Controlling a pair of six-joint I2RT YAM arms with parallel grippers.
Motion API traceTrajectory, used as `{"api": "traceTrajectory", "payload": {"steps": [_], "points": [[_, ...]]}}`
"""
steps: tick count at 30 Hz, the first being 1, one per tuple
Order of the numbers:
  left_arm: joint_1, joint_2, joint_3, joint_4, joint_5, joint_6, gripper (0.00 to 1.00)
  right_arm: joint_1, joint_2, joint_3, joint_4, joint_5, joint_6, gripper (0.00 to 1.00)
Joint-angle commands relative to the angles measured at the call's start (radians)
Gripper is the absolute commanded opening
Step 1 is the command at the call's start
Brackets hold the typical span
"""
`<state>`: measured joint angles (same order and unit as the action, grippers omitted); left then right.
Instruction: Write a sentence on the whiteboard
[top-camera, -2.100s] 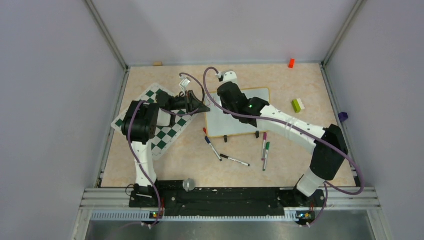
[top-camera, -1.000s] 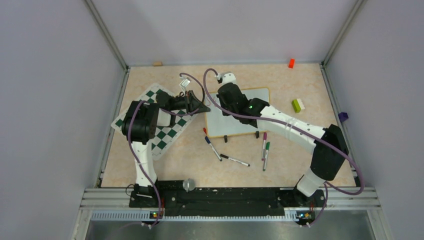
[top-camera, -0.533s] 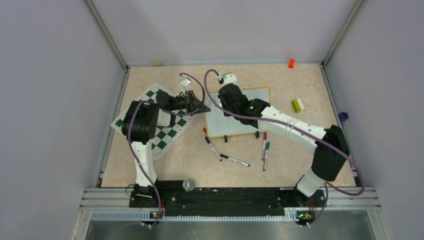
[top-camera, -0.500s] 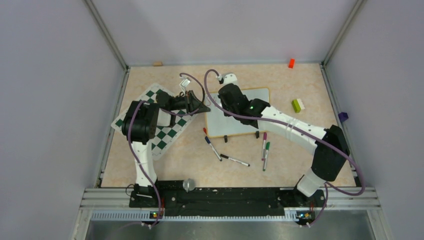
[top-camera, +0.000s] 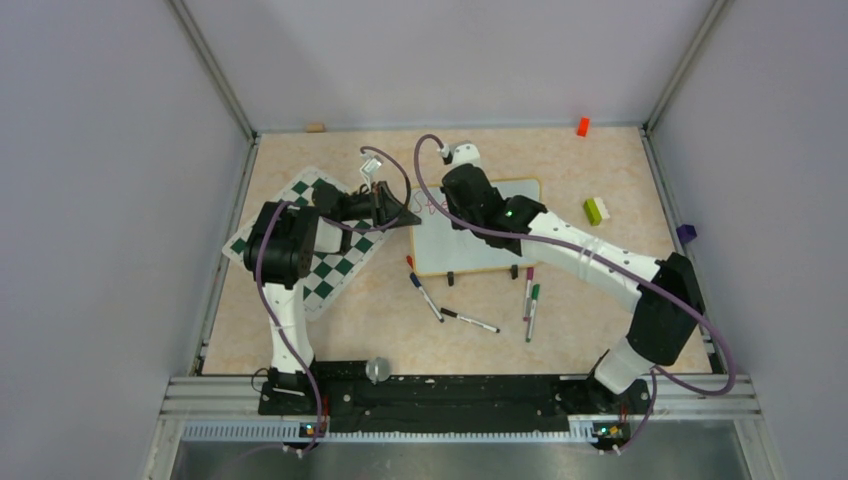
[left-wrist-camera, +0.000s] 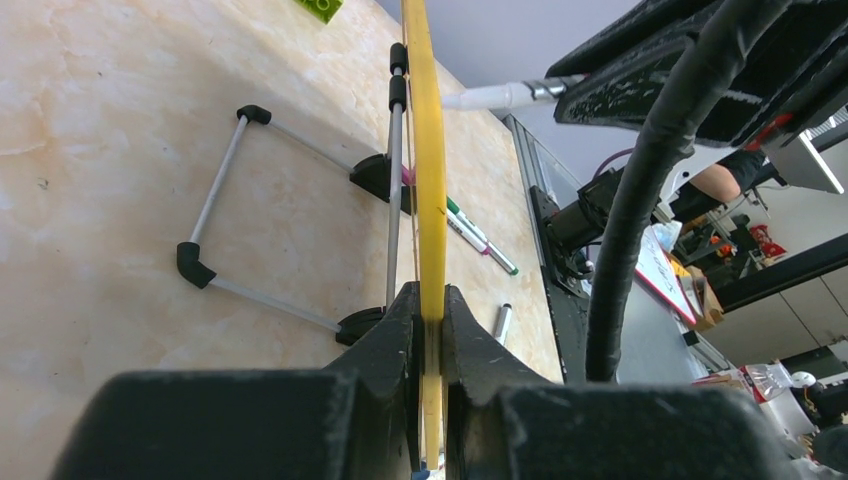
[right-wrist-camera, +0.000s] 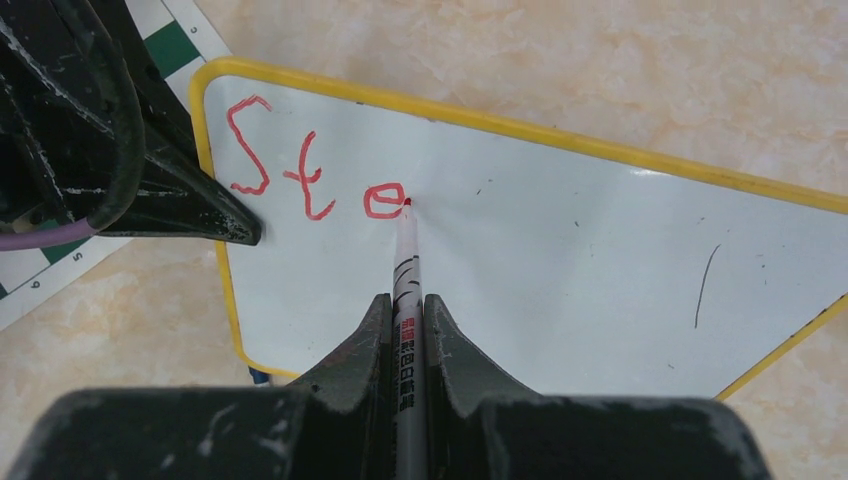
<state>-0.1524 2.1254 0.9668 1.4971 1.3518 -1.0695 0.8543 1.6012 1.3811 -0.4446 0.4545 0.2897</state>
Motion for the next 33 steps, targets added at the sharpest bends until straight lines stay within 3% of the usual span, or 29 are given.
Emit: {"api": "traceTrajectory", "payload": {"steps": [1,16,33], "points": [[-0.011,-0.035,0.015,0.123,0.018,-0.008,0.00,-0.016,-0.069,0.035,0.015,0.008,-0.015,0.00],[-0.012,-0.034,0.015,0.123,0.020,-0.009,0.00,-0.017,-0.015,0.050,0.015,0.039,-0.023,0.00],[-0.011,-0.036,0.014,0.123,0.019,-0.009,0.00,-0.017,-0.062,-0.084,0.004,-0.002,0.020,0.00]]}}
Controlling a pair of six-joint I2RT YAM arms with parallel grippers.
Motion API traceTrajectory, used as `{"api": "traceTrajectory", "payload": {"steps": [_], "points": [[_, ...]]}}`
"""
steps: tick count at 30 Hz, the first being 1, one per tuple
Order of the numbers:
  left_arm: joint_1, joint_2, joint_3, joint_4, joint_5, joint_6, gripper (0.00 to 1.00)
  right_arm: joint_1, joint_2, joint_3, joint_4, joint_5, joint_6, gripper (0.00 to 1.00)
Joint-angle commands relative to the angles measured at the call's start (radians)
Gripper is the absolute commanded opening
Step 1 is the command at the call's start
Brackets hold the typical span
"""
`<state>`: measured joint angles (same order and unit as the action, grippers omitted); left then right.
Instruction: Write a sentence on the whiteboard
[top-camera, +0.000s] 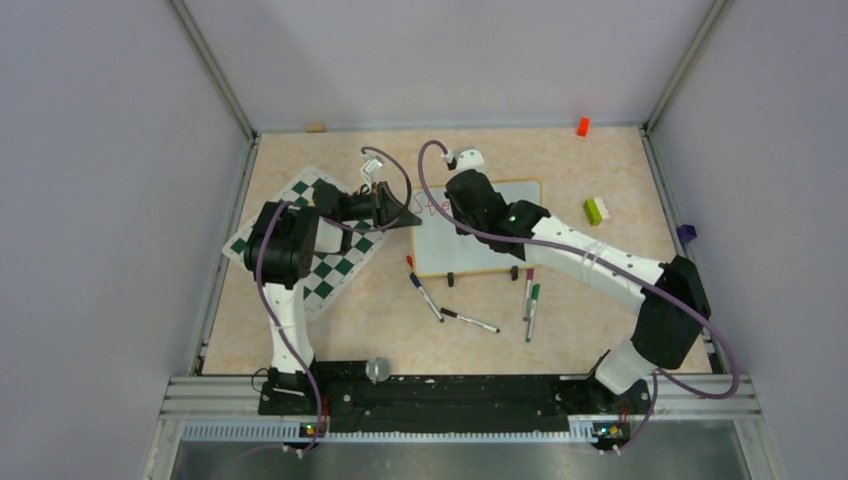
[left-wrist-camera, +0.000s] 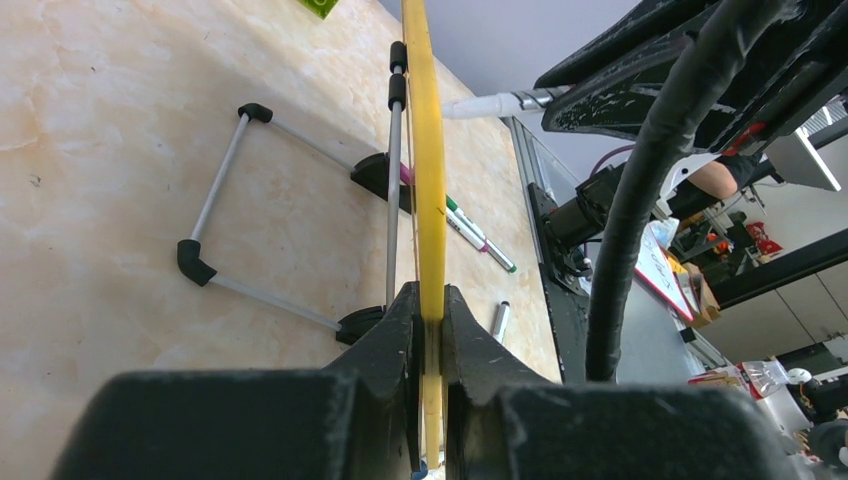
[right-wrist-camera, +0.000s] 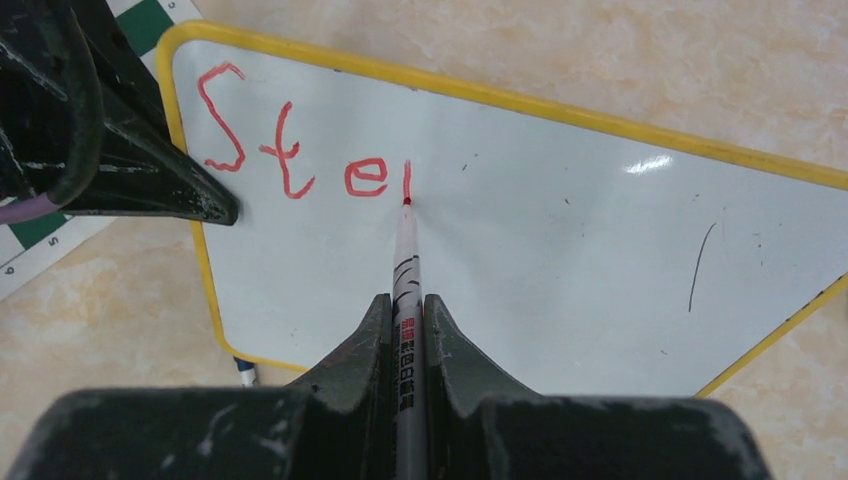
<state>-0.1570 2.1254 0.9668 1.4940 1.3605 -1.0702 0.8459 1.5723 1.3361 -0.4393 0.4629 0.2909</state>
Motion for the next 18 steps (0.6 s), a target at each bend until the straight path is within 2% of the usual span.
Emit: {"api": "traceTrajectory", "payload": {"steps": [1,9,18], "points": [[-0.007,-0.036,0.013,0.126,0.011,-0.007,0.00,-0.010,-0.036,-0.049,-0.002,-0.014,0.023,0.00],[-0.007,-0.035,0.015,0.126,0.010,-0.008,0.00,-0.008,-0.063,-0.076,-0.005,-0.045,0.035,0.00],[-0.007,-0.032,0.016,0.126,0.011,-0.009,0.00,-0.009,-0.078,-0.003,-0.012,-0.048,0.009,0.00]]}}
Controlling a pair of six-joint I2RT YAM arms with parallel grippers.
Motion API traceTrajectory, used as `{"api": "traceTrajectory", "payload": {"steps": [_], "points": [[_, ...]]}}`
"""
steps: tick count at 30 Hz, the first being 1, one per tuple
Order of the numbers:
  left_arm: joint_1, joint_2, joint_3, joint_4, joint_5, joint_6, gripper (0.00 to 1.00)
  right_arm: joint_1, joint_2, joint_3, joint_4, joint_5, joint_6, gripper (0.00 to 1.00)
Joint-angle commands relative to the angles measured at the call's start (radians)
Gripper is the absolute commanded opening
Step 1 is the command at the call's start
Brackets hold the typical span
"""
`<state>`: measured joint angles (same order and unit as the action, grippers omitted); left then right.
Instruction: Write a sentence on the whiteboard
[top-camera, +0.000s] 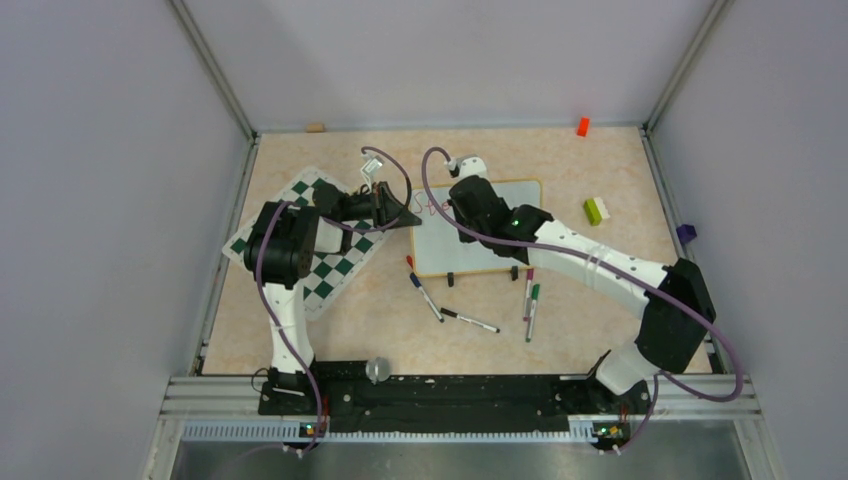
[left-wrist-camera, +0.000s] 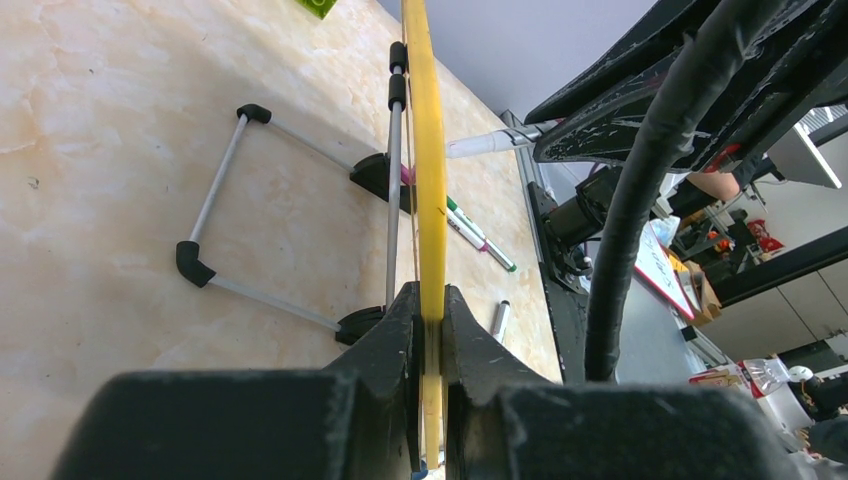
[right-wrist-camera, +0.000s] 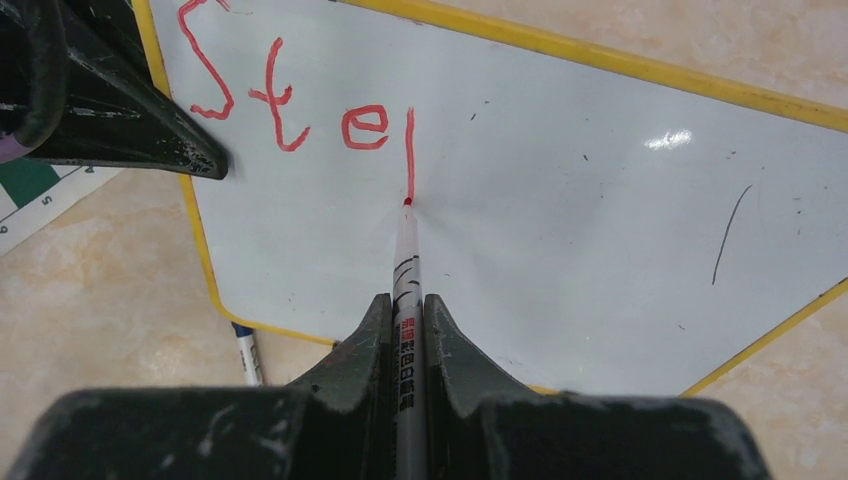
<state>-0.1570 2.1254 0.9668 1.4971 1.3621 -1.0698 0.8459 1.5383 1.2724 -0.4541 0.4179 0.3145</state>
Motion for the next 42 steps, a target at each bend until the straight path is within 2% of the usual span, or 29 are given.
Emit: {"api": "traceTrajectory", "payload": {"steps": [1,15,31,42], "points": [[-0.007,-0.033,0.016,0.123,0.009,-0.010,0.00,-0.009,-0.044,0.071,0.004,0.000,-0.018,0.00],[-0.007,-0.033,0.016,0.123,0.009,-0.010,0.00,-0.017,0.012,0.164,0.003,0.047,-0.043,0.00],[-0.007,-0.033,0.016,0.123,0.009,-0.010,0.00,-0.019,0.083,0.161,0.028,0.074,-0.046,0.00],[-0.007,-0.033,0.016,0.123,0.008,-0.008,0.00,-0.021,0.077,0.145,0.021,0.125,-0.050,0.00]]}}
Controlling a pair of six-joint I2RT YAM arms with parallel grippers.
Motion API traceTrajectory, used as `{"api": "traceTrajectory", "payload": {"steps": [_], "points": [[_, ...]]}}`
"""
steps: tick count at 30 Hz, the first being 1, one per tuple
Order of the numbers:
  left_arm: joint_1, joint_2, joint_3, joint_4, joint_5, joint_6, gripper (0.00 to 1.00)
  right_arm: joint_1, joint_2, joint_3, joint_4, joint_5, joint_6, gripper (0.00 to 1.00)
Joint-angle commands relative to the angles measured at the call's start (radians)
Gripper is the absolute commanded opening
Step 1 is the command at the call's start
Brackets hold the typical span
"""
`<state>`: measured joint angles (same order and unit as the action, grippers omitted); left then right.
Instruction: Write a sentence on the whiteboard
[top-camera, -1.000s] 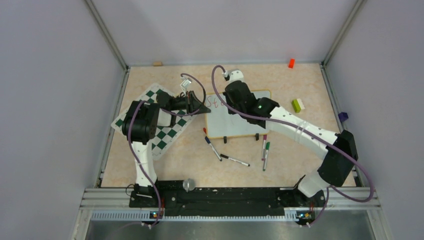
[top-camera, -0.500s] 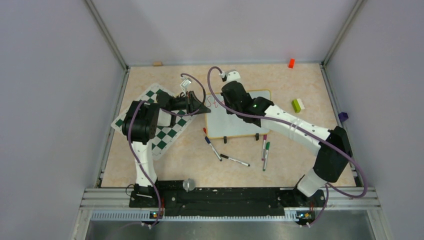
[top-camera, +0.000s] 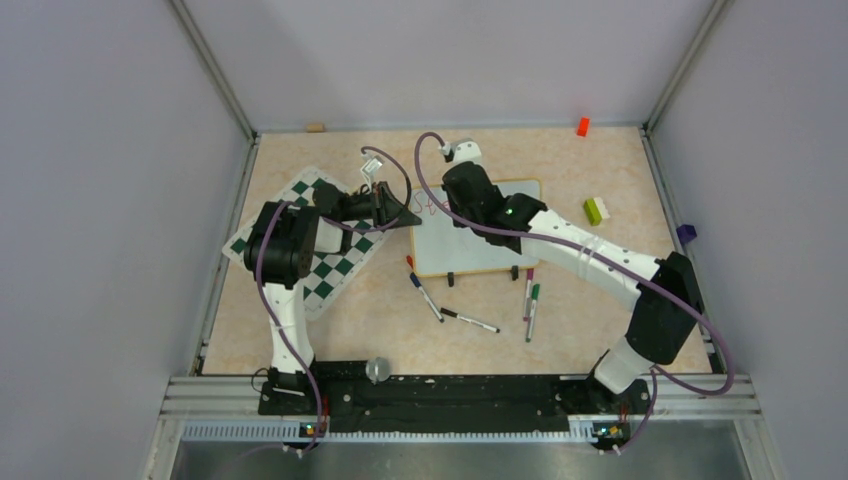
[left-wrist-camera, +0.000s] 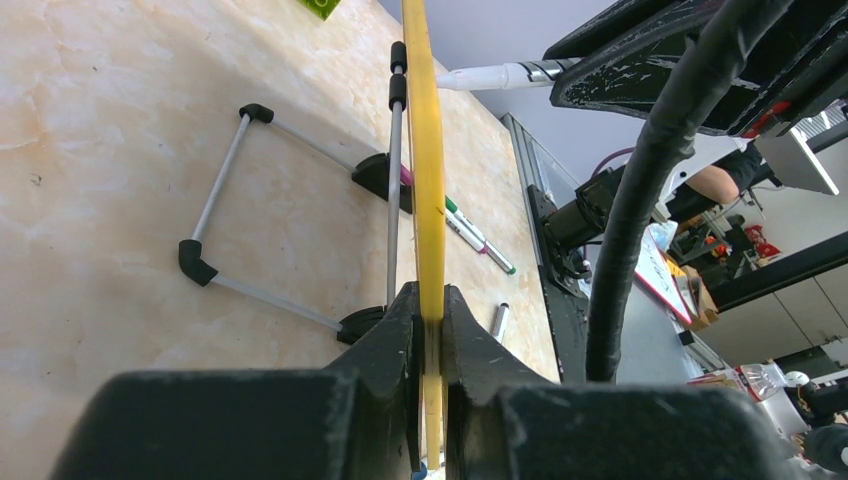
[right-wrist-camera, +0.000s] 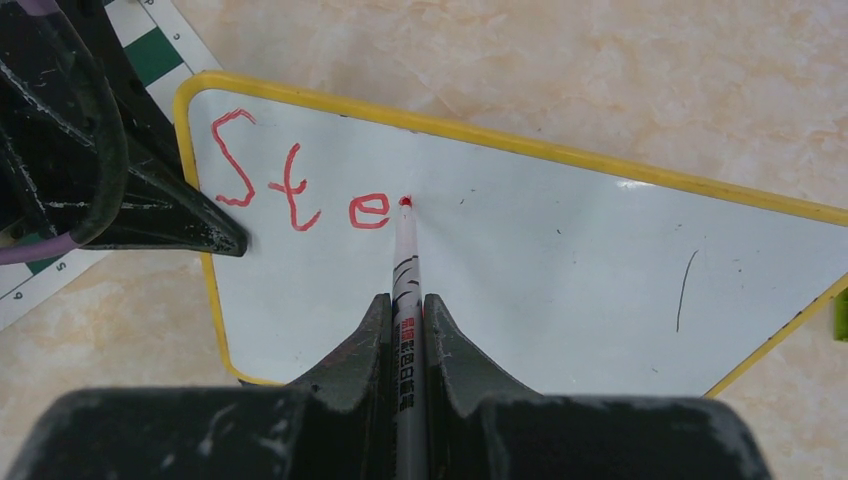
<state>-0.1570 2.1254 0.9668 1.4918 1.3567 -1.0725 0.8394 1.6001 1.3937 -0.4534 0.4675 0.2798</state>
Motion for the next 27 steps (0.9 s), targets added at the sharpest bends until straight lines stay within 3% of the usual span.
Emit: {"api": "traceTrajectory", "payload": {"steps": [1,27], "points": [[-0.007,-0.033,0.016,0.128,0.014,-0.006,0.00,-0.014,0.014,0.023,0.017,0.080,-0.015,0.00],[-0.007,-0.033,0.016,0.128,0.015,-0.005,0.00,-0.014,-0.038,-0.049,0.001,0.009,-0.008,0.00]]}}
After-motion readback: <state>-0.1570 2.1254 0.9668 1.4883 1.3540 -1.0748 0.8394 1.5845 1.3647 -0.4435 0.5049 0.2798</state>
